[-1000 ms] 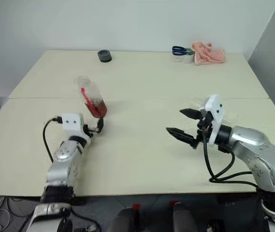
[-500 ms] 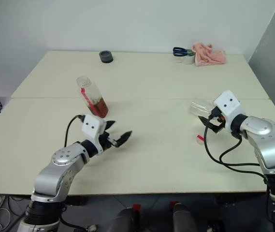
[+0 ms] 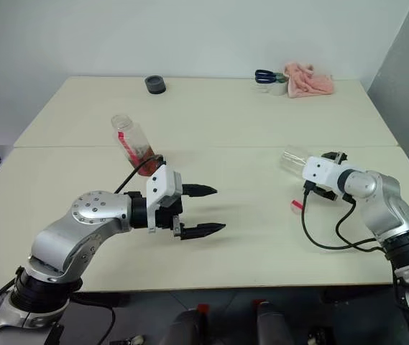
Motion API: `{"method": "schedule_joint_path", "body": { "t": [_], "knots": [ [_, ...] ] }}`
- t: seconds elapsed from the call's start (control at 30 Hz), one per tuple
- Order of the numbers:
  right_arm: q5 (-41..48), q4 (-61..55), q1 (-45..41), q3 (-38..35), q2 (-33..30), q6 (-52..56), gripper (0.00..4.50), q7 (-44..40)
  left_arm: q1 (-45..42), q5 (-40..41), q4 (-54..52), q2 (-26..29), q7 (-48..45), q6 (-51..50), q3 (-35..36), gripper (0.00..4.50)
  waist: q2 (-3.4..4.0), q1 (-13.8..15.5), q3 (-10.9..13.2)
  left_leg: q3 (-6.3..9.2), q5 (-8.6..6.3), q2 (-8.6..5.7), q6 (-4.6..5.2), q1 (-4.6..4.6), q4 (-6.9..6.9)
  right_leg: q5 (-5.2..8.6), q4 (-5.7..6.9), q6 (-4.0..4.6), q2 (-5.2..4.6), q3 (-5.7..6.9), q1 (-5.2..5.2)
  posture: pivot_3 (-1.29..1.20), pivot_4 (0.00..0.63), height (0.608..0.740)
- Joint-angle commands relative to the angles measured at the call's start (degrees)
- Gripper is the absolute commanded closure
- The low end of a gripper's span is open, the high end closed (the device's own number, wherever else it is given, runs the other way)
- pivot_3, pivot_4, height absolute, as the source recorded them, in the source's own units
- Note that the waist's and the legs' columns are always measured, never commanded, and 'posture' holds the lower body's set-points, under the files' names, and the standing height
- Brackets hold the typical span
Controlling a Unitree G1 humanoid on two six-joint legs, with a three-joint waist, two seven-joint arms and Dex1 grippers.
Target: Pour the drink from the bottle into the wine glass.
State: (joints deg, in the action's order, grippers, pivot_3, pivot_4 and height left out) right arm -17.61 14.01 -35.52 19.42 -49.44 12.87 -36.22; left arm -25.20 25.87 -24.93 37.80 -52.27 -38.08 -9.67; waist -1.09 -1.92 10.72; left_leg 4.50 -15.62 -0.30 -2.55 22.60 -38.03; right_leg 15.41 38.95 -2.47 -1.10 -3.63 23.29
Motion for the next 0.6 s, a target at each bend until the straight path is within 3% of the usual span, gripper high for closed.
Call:
{"method": "schedule_joint_path", "body": {
  "t": [0.03, 0.17, 0.23, 0.33, 0.6],
  "knots": [
    [-3.0, 1.8, -1.8, -0.3, -0.7, -1.8, 0.00, -0.9, -1.2, -0.6, -0.5, -0.2, 0.0, 1.4, 0.0, 0.03, 0.00, 0.0, 0.0, 0.00, 0.00, 0.00, 0.00, 0.00, 0.00, 0.00, 0.00, 0.00, -0.01, 0.00, 0.00, 0.00, 0.150, 0.740],
    [-4.7, 4.2, -3.1, -0.6, 0.4, -2.5, 0.00, -1.1, -1.5, -0.8, -0.4, -1.4, 0.8, 1.5, -0.5, 0.03, 0.00, -0.1, 0.0, -0.01, 0.00, 0.00, 0.00, -0.02, -0.01, 0.00, 0.02, 0.00, 0.00, -0.01, 0.00, 0.00, 0.150, 0.740],
    [-5.4, 5.5, -4.0, -0.4, 1.1, -2.5, 0.38, -1.6, -1.6, -1.0, -0.5, -1.9, 1.0, 1.4, -0.7, 0.00, 0.00, -0.1, 0.0, 0.00, 0.00, 0.01, 0.00, -0.02, -0.02, 0.00, 0.02, 0.00, 0.00, 0.00, 0.00, 0.00, 0.150, 0.740],
    [-6.1, 7.4, -5.0, -0.5, 2.1, -2.6, 1.28, -2.0, -1.6, -1.0, -0.3, -2.5, 1.1, 1.5, -0.7, 0.00, 0.00, -0.1, 0.0, 0.00, 0.00, 0.00, 0.00, -0.02, -0.02, 0.00, 0.02, 0.00, 0.00, -0.01, 0.00, 0.00, 0.150, 0.740],
    [-7.8, 11.7, -6.9, -0.7, 3.2, -4.3, 4.21, -2.3, -1.3, -1.1, -0.4, -3.0, 1.4, 1.6, -0.7, 0.00, 0.00, 0.0, 0.0, 0.00, 0.00, 0.00, 0.00, -0.02, -0.02, 0.00, 0.02, 0.01, -0.01, -0.01, 0.00, 0.00, 0.150, 0.740]
  ]
}}
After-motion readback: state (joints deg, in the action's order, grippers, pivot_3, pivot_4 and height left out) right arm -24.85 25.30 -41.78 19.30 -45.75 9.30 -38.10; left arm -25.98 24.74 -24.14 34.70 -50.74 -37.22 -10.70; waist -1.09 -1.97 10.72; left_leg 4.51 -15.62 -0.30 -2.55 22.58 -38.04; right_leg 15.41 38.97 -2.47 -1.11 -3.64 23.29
